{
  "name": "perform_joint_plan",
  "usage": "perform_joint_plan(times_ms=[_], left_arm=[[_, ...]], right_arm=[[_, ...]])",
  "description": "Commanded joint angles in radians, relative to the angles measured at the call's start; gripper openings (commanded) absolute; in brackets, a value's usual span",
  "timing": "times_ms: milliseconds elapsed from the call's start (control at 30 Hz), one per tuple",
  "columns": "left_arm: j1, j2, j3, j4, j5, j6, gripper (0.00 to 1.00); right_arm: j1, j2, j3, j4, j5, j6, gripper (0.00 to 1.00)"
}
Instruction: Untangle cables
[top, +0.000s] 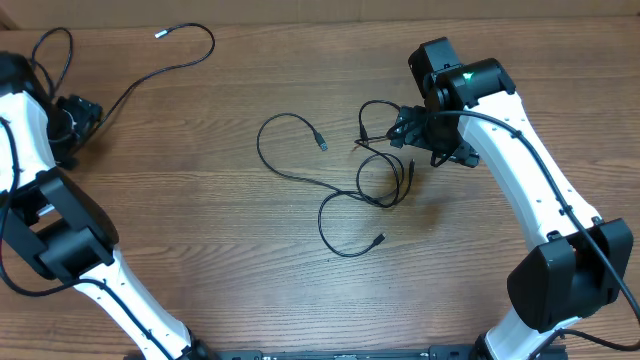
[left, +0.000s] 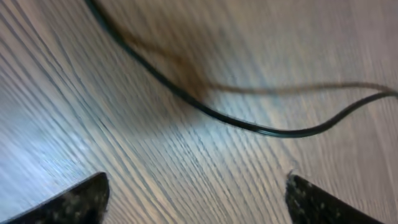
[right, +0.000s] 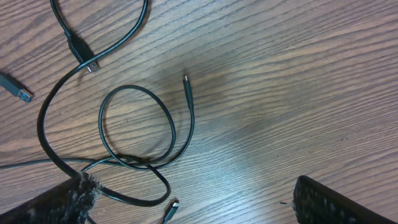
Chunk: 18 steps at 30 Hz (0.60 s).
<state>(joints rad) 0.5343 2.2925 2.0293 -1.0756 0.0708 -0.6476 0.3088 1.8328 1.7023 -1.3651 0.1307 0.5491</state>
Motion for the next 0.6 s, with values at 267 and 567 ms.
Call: perform_joint_plan(times_ms=[267, 567], left_arm=[[0.002, -0.02, -0.161, 0.201, 0.042, -0.185, 0.91], [0.002, 0.021, -0.177, 0.325, -0.007, -0.031, 0.95]], right_arm=[[-0.001, -0.03, 0.02, 0.003, 0.007, 0.001, 1.0], [-0.001, -0.03, 0.02, 0.003, 0.007, 0.001, 1.0]])
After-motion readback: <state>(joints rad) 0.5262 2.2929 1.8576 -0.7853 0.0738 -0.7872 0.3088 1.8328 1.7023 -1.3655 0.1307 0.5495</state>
